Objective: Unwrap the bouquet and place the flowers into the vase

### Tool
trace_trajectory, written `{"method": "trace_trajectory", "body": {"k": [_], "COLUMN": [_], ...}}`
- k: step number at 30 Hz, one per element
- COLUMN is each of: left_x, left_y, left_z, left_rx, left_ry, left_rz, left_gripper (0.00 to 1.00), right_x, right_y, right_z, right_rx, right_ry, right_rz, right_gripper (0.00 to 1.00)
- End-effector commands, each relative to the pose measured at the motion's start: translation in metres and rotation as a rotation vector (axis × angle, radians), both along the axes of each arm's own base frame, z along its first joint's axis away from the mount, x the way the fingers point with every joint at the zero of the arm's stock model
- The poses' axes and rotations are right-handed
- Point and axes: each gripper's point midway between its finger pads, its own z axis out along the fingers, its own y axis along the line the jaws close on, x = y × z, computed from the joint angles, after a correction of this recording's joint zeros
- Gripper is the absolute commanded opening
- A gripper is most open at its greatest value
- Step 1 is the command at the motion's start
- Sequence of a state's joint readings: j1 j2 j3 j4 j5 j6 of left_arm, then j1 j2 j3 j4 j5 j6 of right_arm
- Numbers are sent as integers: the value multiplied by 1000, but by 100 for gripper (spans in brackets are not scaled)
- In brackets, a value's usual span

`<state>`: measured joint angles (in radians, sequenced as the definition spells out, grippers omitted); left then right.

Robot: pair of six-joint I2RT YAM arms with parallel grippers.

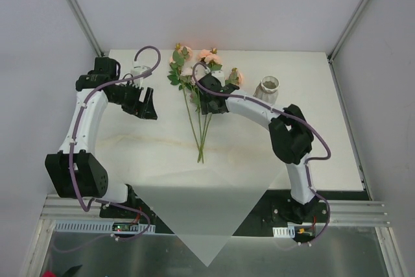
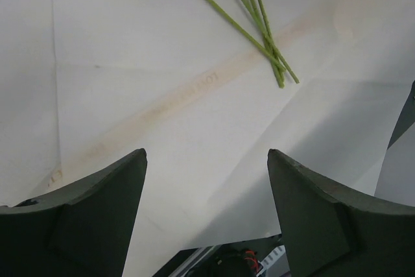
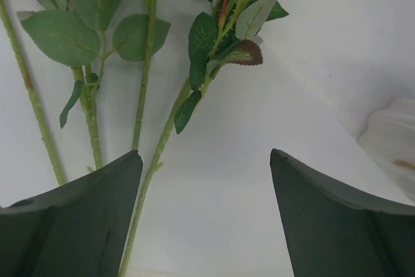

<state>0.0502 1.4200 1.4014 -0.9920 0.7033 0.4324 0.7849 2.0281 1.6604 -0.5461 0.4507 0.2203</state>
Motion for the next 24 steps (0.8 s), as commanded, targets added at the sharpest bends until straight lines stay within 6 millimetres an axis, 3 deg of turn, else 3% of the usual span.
{"method": "trace_trajectory", "body": {"k": [1, 8, 20, 23, 24], "left_x": [4, -3, -7, -8, -8], "left_y": [10, 18, 21, 22, 23], "left_z": [-4, -26, -51, -54, -55], "left_rx": [37, 83, 99, 103, 111], "left_ry": [-35, -18, 25, 24, 25], "left_rz": [53, 54, 48, 43, 46], "left_gripper": [75, 75, 75, 75, 75], "right_x": [28, 46, 59, 60, 61], "right_y": [17, 14, 15, 15, 13], "right_z": [4, -19, -52, -57, -57], "right_rx": [99, 122, 144, 141, 137], "right_ry": [-31, -15, 24, 24, 18], "right_rz": [-64, -107, -140, -148, -160], "right_gripper": [82, 72, 56, 42, 27]}}
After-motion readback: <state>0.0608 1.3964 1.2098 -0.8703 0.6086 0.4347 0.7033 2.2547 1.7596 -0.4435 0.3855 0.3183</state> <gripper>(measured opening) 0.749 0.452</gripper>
